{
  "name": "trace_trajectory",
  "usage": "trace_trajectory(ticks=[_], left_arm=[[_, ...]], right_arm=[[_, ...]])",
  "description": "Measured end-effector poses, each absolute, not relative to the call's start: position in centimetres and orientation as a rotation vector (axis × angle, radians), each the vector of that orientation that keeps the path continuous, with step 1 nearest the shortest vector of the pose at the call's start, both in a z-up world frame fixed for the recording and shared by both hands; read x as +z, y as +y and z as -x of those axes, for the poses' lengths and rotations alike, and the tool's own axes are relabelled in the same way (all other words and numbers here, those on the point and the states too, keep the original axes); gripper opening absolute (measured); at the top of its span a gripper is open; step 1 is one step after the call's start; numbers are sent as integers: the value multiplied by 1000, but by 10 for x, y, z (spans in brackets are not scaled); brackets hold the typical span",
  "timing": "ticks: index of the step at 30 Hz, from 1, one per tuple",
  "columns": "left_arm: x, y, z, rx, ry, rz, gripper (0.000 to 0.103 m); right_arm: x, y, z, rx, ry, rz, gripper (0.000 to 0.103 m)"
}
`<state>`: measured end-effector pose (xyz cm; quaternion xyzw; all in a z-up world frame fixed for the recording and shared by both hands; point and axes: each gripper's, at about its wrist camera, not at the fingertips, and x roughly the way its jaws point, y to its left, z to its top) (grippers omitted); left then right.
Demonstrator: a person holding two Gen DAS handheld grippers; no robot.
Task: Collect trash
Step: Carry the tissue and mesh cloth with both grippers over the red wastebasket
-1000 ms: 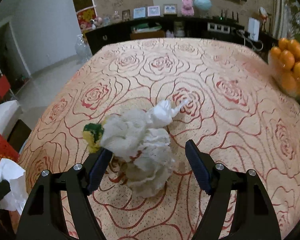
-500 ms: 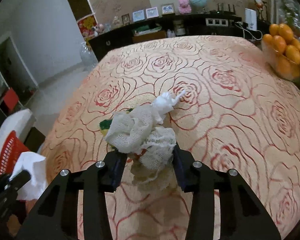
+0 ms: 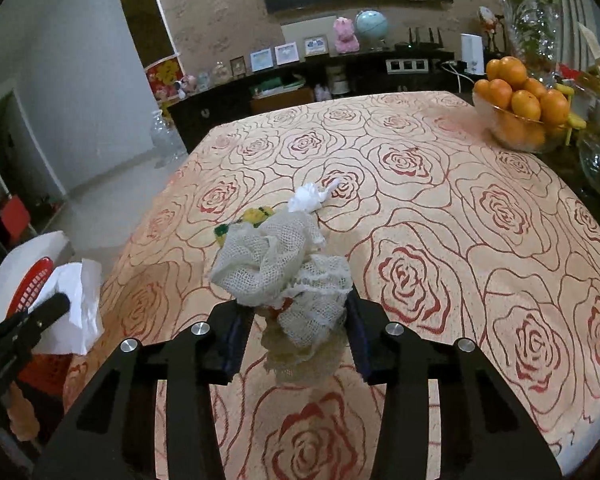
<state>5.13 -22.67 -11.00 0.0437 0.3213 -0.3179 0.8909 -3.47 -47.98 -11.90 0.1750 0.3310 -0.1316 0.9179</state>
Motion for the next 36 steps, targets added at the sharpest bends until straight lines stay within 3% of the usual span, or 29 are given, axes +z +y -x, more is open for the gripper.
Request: trace_trajectory(ticks=[36], left_arm=[[-39, -138, -50, -488, 533, -18, 13]], right_arm=[[-59, -379, 39, -145, 619, -211, 41]])
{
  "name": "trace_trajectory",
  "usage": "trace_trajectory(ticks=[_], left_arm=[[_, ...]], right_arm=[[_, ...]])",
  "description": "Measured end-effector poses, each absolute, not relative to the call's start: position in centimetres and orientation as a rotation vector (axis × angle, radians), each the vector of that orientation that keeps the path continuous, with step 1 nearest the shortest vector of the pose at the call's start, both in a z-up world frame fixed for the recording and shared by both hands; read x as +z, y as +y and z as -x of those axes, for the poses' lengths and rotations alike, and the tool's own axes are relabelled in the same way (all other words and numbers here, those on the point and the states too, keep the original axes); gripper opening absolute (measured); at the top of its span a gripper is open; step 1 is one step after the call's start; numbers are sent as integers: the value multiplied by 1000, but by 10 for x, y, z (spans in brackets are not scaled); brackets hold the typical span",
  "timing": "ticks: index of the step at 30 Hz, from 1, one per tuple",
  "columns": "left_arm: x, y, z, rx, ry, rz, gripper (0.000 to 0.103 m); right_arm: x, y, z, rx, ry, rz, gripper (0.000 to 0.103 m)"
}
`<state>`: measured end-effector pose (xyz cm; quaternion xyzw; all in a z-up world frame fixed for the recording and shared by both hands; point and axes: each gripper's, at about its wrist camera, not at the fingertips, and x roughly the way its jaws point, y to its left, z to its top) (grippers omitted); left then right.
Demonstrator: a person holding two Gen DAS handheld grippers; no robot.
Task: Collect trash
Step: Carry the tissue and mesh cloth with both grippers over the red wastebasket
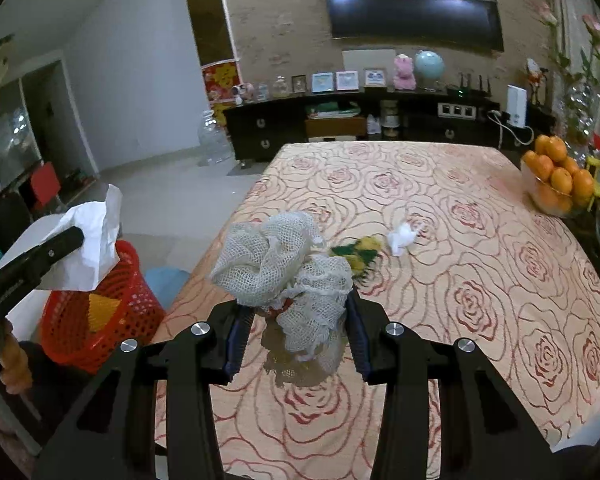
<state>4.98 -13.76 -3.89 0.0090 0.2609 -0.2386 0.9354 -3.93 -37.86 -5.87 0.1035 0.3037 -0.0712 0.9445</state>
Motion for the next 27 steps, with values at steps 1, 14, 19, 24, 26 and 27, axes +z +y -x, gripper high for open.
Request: trace_trajectory(ticks=[1, 14, 19, 24, 26, 27], left_arm=[[-39, -134, -51, -479, 534, -16, 13], [-42, -90, -67, -343, 540, -23, 13], [-50, -72, -76, -285, 557, -21, 13], [-57, -59, -89, -255, 584, 5, 13], [-60, -56, -92, -248, 592, 11, 13], [-62, -55, -94, -244, 598, 13, 13]], right_arm=[[-57, -374, 37, -136, 619, -203, 41], [-38, -312, -4, 31, 632, -163, 41], [-37, -288, -23, 90, 651, -156, 41], [-43, -270, -42, 138, 687, -163, 41], [-45, -263, -50, 152, 700, -167, 41], [-46, -259, -53, 159, 706, -168, 41]])
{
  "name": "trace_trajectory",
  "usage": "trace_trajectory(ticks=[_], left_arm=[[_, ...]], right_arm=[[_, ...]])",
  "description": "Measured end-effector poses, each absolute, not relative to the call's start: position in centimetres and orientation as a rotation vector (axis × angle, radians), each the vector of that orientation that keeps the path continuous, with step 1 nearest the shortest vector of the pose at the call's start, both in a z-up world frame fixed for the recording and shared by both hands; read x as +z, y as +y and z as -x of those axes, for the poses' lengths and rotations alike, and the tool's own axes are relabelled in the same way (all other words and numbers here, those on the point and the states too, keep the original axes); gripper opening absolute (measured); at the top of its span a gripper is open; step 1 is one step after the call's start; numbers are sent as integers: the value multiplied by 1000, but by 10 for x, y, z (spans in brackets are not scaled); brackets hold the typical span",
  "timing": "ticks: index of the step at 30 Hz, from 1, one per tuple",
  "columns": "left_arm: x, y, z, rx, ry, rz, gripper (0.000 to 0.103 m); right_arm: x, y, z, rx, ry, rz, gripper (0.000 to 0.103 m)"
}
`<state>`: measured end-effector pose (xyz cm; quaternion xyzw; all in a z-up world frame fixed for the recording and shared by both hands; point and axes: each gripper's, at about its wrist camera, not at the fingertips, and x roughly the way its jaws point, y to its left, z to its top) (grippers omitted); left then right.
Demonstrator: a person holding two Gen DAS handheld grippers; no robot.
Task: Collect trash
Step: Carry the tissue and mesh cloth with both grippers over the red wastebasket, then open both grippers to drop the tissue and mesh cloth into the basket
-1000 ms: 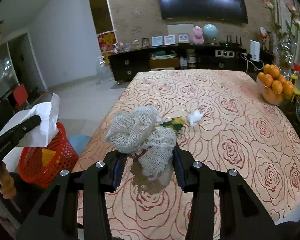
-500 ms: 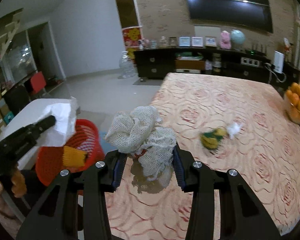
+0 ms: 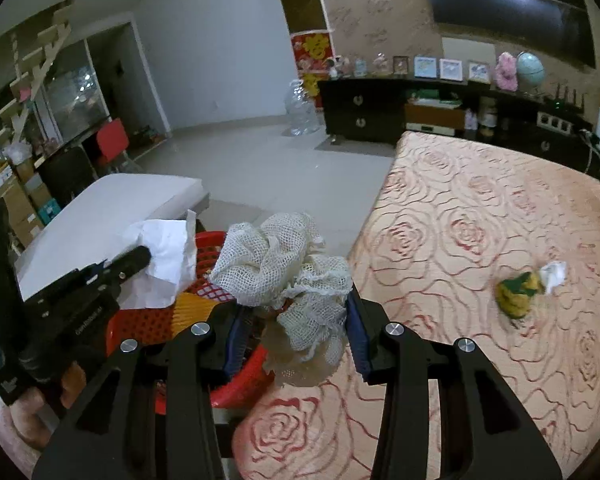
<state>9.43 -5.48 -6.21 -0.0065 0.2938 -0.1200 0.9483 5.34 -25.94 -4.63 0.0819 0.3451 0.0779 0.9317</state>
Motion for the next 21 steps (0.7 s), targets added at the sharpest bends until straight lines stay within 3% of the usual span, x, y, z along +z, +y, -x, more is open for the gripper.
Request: trace_trajectory(ticks=[12, 14, 17, 21], left_arm=[[-77, -39, -104, -189, 634, 15, 16], [-79, -35, -105, -186, 640, 25, 21], [-80, -31, -107, -167, 640, 38, 41], [-77, -28, -105, -151, 615, 55, 63]], right_arm=[[-66, -227, -84, 246, 782, -178, 43], [-70, -223, -86, 260, 803, -190, 54], [-72, -222, -87, 263, 805, -208, 65], [-71, -224, -83, 259, 796, -211, 67]])
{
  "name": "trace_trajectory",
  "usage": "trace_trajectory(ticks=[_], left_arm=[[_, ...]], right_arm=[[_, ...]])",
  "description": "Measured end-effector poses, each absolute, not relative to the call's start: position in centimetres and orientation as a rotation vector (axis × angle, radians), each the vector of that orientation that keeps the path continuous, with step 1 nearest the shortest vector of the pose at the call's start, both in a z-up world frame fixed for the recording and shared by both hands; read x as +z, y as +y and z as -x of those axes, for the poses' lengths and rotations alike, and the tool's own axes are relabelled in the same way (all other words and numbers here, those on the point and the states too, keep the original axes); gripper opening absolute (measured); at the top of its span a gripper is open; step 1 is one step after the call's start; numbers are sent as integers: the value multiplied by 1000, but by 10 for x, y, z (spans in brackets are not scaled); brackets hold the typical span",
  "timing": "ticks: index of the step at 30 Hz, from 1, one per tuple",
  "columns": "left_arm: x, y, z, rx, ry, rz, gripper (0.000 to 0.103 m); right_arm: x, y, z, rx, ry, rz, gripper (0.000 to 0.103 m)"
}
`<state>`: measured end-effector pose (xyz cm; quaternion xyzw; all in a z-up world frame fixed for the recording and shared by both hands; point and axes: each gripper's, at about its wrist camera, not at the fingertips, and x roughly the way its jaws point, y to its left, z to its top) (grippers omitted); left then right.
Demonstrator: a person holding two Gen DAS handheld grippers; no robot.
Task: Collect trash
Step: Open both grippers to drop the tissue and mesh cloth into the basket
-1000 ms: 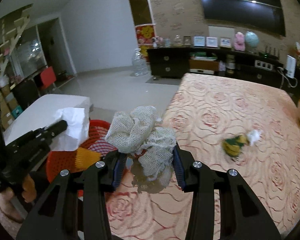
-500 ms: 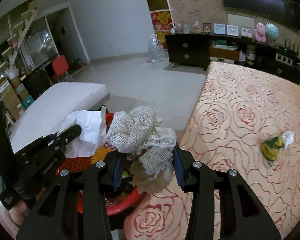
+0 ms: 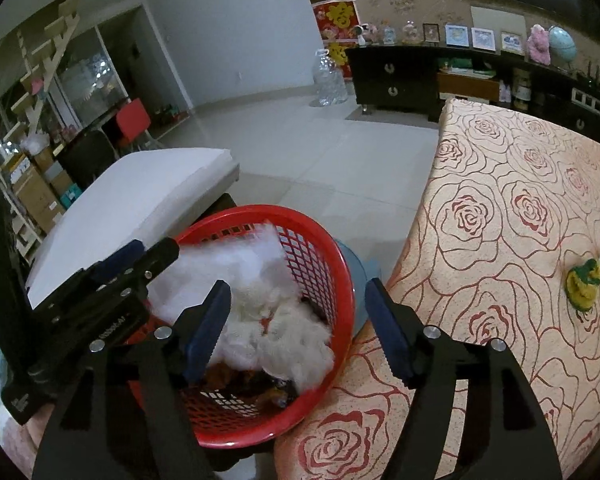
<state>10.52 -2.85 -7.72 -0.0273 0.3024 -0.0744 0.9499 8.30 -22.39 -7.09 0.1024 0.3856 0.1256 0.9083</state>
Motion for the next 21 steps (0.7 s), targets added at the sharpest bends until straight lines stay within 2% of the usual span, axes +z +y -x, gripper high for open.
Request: trace_trajectory(ticks=[10, 21], left_arm=[[-77, -30, -101, -161, 598, 67, 74], [-76, -44, -94, -206, 573, 50, 74]], right_arm=[[-70, -244, -65, 202, 765, -197, 68], [-73, -285, -46, 96, 743, -201, 68]])
